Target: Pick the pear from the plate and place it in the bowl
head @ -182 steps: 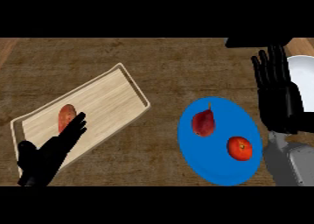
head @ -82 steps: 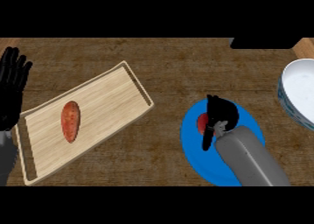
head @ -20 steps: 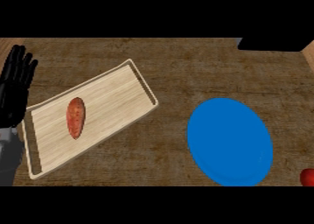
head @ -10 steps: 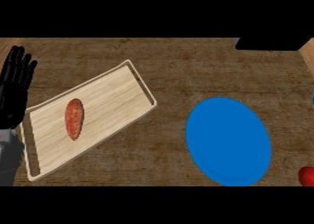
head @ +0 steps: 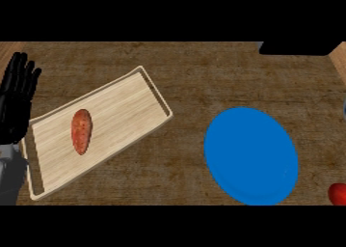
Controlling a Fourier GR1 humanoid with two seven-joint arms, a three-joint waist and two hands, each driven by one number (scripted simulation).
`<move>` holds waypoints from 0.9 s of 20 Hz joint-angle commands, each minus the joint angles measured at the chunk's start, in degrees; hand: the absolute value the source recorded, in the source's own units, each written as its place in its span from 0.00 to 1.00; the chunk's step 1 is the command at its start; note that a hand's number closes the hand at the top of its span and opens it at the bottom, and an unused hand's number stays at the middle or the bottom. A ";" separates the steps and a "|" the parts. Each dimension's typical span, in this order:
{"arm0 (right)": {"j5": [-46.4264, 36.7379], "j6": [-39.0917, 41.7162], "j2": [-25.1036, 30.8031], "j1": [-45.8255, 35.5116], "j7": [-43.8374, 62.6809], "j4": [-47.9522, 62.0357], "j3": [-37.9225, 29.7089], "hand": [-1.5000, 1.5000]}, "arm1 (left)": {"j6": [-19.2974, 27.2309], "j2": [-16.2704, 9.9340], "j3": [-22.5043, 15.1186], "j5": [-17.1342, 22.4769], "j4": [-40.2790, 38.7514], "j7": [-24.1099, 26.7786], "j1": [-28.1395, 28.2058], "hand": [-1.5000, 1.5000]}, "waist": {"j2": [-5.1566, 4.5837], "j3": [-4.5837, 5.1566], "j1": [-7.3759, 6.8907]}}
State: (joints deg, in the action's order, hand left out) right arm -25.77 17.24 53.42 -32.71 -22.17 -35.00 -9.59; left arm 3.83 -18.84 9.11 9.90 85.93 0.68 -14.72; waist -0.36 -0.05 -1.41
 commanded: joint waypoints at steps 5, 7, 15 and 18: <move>2.92 -0.66 -7.52 -3.76 -1.48 11.76 -3.87 0.00 | -0.89 -0.56 1.03 0.58 -0.67 -0.85 -1.51 0.50 | -0.04 -0.08 0.06; 6.24 -0.09 -9.21 -7.18 -1.10 12.99 -6.92 0.00 | -1.96 0.42 0.56 -0.23 -3.47 3.83 0.05 0.50 | -0.31 -0.08 -0.21; 14.08 -6.29 -3.29 -8.11 -5.82 17.18 -17.88 0.00 | -1.76 -1.17 2.14 0.49 -2.30 0.47 -0.93 0.50 | -0.14 -0.11 0.32; 16.05 -5.60 1.57 -5.67 -7.94 20.60 -21.12 0.00 | -0.99 0.59 1.15 -0.28 -1.27 1.99 0.19 0.50 | -0.33 -0.18 0.13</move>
State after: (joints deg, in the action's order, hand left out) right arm -12.39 12.42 51.10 -39.44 -28.57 -17.56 -26.70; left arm 2.40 -18.98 10.44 9.91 84.18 2.22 -14.98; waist -0.58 -0.18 -1.23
